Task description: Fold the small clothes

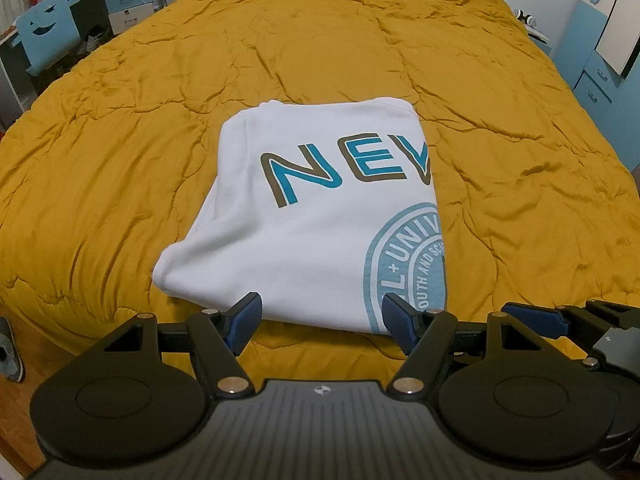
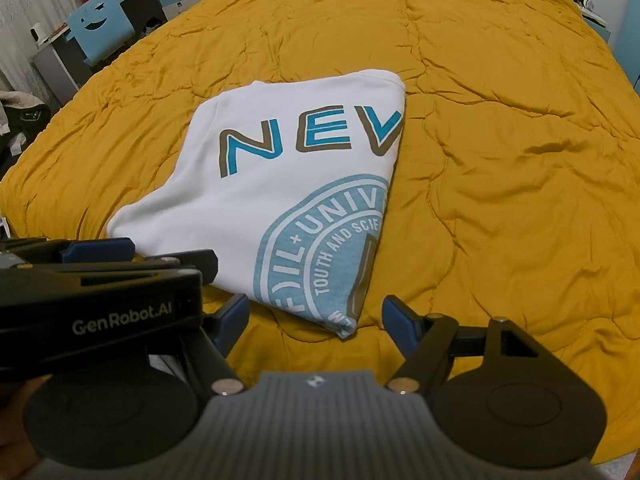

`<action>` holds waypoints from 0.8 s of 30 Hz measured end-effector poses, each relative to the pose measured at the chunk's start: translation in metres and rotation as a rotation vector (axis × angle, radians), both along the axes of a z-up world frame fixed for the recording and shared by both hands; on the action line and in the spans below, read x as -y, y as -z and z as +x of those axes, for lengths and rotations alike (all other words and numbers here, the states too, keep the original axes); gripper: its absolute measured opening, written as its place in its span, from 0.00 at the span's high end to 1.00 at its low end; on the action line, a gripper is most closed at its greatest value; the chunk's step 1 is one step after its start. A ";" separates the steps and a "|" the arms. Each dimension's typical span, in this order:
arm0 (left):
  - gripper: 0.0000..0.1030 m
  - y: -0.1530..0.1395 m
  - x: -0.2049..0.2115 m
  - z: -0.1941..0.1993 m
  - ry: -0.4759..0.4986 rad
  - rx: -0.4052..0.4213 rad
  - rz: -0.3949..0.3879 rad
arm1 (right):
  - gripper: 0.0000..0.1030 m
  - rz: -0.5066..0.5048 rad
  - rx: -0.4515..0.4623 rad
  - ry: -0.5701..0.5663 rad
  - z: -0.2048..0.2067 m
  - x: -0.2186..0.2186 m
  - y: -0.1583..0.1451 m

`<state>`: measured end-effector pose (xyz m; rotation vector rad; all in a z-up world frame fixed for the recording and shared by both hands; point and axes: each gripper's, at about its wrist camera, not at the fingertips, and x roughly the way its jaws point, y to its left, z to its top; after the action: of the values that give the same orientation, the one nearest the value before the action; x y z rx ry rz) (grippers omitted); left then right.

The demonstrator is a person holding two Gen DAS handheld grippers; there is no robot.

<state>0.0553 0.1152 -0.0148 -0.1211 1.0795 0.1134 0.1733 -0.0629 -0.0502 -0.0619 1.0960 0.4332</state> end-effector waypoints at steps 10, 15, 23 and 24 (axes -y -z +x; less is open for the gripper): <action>0.22 -0.004 -0.002 -0.002 0.000 0.025 -0.022 | 0.32 0.003 0.006 0.017 0.002 0.005 -0.001; 0.22 -0.003 -0.003 0.000 0.000 0.015 -0.018 | 0.32 -0.002 0.008 0.024 0.002 0.006 -0.002; 0.22 -0.004 -0.004 -0.001 0.002 0.018 -0.011 | 0.32 -0.010 0.009 0.034 0.004 0.008 -0.001; 0.22 -0.004 -0.004 0.000 0.002 0.018 -0.009 | 0.32 -0.009 0.009 0.034 0.004 0.008 -0.001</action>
<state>0.0549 0.1189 -0.0107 -0.1287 1.0622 0.1056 0.1777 -0.0709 -0.0488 -0.0531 1.0888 0.3969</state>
